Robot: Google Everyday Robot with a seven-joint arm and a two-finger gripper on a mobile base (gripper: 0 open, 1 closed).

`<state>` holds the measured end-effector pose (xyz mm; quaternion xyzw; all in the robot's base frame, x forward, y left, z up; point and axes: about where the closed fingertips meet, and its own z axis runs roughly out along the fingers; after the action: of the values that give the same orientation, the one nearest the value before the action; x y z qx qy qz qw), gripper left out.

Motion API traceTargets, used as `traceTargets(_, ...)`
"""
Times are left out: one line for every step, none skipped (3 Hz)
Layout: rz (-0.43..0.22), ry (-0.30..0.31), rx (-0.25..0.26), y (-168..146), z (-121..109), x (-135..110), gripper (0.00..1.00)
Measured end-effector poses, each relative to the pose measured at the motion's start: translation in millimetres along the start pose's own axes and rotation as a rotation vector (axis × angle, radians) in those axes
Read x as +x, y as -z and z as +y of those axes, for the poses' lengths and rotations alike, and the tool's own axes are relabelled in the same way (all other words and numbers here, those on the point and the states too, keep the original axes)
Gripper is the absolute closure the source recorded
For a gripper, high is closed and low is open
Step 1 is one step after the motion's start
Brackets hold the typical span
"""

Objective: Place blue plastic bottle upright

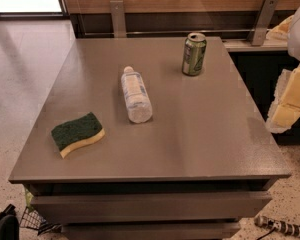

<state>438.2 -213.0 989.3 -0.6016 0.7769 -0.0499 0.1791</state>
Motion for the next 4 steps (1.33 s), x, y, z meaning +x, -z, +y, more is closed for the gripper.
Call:
traceTargets(-0.002,-0.001,0.002,1,0,-1,0.00)
traceTargets(-0.035,-0.040,-0.016,-1,-4,-12,0.00)
traceTargets(-0.088,-0.114,-0.051,-17,-9,-38,0.00)
traceTargets(-0.113,-0.207,-0.065,-35,-18,-63,0.00)
